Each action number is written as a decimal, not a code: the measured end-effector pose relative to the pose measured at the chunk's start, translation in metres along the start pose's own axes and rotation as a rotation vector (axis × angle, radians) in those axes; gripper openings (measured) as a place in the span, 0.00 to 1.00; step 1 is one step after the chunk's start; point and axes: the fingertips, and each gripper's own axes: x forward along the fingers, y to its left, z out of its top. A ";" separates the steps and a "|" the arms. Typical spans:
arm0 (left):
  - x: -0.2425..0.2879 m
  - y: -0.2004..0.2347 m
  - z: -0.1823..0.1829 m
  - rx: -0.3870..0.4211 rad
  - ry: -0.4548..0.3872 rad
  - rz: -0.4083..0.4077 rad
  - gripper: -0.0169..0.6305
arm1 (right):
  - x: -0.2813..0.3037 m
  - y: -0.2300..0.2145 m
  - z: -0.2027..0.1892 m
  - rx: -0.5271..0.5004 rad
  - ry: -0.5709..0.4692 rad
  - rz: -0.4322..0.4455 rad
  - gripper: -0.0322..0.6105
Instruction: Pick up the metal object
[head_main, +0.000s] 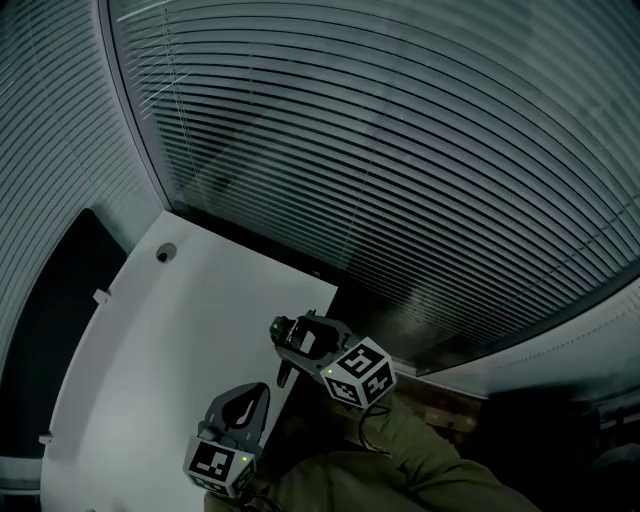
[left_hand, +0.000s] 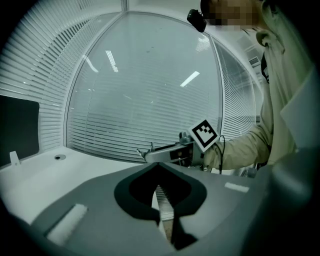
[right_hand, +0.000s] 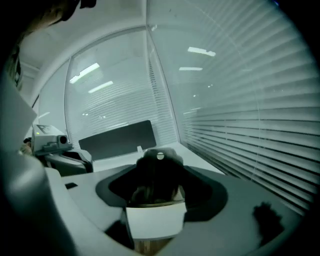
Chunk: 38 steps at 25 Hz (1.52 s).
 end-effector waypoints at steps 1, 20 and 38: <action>-0.002 -0.005 0.000 0.003 0.005 0.007 0.04 | -0.012 0.006 0.002 -0.005 -0.026 0.007 0.51; -0.052 -0.175 0.002 0.080 -0.007 0.003 0.04 | -0.209 0.111 -0.016 -0.104 -0.204 0.055 0.51; -0.097 -0.196 0.015 0.133 -0.060 -0.030 0.04 | -0.247 0.169 -0.007 -0.079 -0.294 0.057 0.51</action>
